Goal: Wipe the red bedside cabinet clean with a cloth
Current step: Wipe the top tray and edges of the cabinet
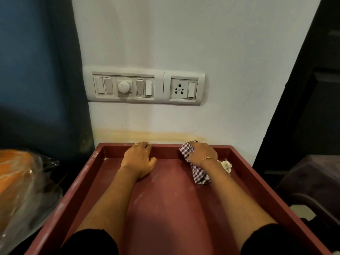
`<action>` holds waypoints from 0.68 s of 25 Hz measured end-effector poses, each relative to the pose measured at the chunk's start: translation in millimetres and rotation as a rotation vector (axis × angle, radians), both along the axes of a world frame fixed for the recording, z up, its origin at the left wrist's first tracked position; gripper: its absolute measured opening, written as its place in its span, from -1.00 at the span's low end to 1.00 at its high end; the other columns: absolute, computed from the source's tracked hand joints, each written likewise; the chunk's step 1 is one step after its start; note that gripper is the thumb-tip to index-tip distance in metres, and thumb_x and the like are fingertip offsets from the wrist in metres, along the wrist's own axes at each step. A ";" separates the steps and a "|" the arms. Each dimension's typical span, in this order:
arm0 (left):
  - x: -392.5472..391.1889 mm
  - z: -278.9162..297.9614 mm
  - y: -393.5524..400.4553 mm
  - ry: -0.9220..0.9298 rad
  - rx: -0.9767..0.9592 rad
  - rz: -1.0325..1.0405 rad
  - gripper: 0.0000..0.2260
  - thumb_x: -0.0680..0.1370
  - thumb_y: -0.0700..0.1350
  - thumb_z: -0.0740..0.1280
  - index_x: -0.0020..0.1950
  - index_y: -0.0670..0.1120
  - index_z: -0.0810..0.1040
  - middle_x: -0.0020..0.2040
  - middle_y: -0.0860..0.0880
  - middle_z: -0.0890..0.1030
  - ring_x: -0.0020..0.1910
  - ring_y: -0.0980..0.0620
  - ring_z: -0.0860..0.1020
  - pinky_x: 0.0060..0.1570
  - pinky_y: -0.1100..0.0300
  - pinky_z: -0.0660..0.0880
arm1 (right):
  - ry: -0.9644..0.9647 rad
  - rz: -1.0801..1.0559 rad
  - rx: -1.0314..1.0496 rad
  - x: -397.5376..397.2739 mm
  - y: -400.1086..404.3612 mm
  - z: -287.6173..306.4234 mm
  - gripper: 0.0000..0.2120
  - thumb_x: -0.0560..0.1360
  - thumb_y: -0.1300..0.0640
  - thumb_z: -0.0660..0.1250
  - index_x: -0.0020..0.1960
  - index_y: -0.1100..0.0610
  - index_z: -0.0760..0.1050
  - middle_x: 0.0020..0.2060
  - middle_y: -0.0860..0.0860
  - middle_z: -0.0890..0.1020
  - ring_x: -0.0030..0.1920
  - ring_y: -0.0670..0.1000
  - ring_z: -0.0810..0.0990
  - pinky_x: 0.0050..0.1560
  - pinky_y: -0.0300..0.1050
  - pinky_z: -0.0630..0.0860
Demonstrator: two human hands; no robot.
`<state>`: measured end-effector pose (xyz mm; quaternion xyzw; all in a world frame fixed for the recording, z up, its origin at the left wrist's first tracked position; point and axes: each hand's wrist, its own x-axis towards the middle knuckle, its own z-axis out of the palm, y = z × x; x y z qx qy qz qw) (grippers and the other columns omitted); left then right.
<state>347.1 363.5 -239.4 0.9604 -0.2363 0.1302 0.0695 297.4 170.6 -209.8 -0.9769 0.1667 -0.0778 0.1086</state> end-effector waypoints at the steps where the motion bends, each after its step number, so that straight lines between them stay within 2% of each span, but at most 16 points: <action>1: 0.5 -0.1 0.2 -0.001 0.003 -0.004 -0.53 0.54 0.03 0.12 0.41 -0.15 0.31 0.42 -0.09 0.35 0.35 -0.08 0.36 0.25 0.07 0.39 | -0.005 0.000 0.003 5.3 9.9 -0.6 -0.55 0.47 0.15 0.23 0.36 0.04 0.38 0.30 0.11 0.49 0.28 0.17 0.45 0.22 -0.03 0.43; 6: 2.4 -0.3 1.2 0.006 -0.015 -0.006 -0.51 0.53 0.02 0.14 0.42 -0.15 0.29 0.43 -0.10 0.33 0.37 -0.09 0.34 0.28 0.05 0.37 | 0.000 0.231 0.079 19.1 55.2 -2.0 -0.51 0.47 0.16 0.23 0.40 -0.02 0.33 0.36 0.08 0.43 0.32 0.17 0.42 0.26 -0.02 0.41; 8: 1.9 -1.6 2.4 -0.002 -0.024 -0.004 -0.52 0.54 0.02 0.13 0.43 -0.14 0.29 0.43 -0.08 0.33 0.37 -0.07 0.34 0.27 0.06 0.38 | 0.035 0.201 0.057 13.1 39.2 1.2 -0.48 0.47 0.18 0.23 0.41 -0.04 0.30 0.38 0.06 0.41 0.34 0.16 0.40 0.28 -0.01 0.40; 11: 2.2 -1.3 2.7 0.001 -0.032 -0.003 -0.53 0.54 0.00 0.12 0.42 -0.14 0.30 0.43 -0.07 0.34 0.36 -0.07 0.35 0.24 0.07 0.39 | -0.002 0.057 0.004 8.5 34.9 1.8 -0.54 0.47 0.17 0.22 0.36 0.00 0.36 0.29 0.10 0.49 0.27 0.17 0.47 0.19 -0.02 0.46; 15: 7.3 5.6 3.7 0.016 0.018 -0.022 -0.58 0.55 -0.01 0.11 0.37 -0.14 0.35 0.38 -0.11 0.39 0.30 -0.12 0.41 0.22 0.05 0.38 | -0.010 0.229 0.112 29.1 84.0 -3.1 -0.55 0.48 0.17 0.22 0.37 0.00 0.38 0.30 0.11 0.48 0.28 0.18 0.45 0.23 -0.03 0.44; 17: 11.3 14.0 7.2 0.053 0.058 -0.056 -0.59 0.57 -0.04 0.09 0.38 -0.14 0.35 0.39 -0.12 0.39 0.31 -0.13 0.40 0.25 0.05 0.36 | 0.042 0.291 0.146 33.1 75.1 -0.1 -0.51 0.48 0.19 0.20 0.39 -0.06 0.34 0.35 0.09 0.45 0.31 0.16 0.43 0.28 -0.03 0.42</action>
